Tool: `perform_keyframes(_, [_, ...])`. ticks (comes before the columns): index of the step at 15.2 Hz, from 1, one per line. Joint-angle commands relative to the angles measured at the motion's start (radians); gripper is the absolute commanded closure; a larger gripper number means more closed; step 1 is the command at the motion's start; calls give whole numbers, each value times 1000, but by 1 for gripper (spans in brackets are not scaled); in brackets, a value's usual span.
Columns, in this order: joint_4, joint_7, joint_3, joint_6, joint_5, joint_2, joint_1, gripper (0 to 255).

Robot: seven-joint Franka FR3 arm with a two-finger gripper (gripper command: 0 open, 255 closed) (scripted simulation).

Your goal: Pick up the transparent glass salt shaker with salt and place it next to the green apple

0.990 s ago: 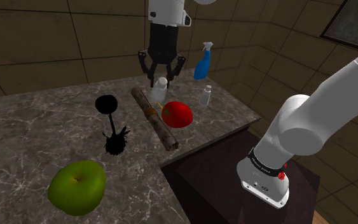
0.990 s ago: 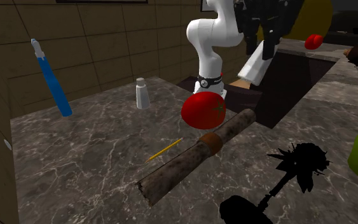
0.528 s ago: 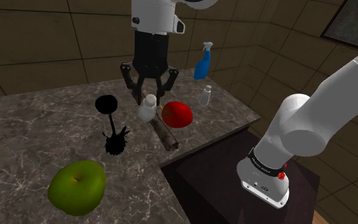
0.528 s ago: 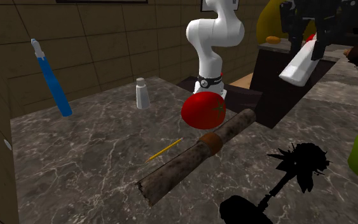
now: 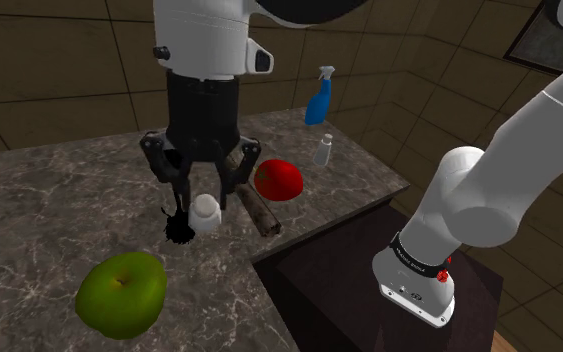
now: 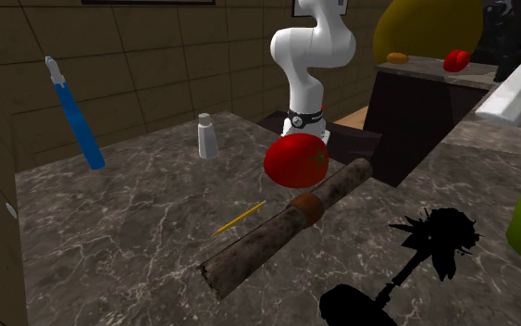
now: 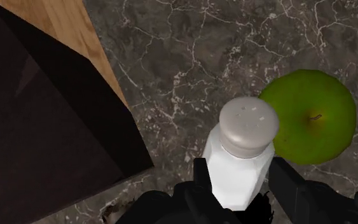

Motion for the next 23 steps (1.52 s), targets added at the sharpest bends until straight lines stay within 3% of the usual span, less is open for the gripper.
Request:
perform_keyframes(1, [28, 54, 32, 9, -7, 24, 16, 255])
perform_keyframes(6, [119, 202, 117, 40, -60, 125, 61, 255])
perform_keyframes(23, [-49, 184, 134, 266, -78, 193, 72, 255])
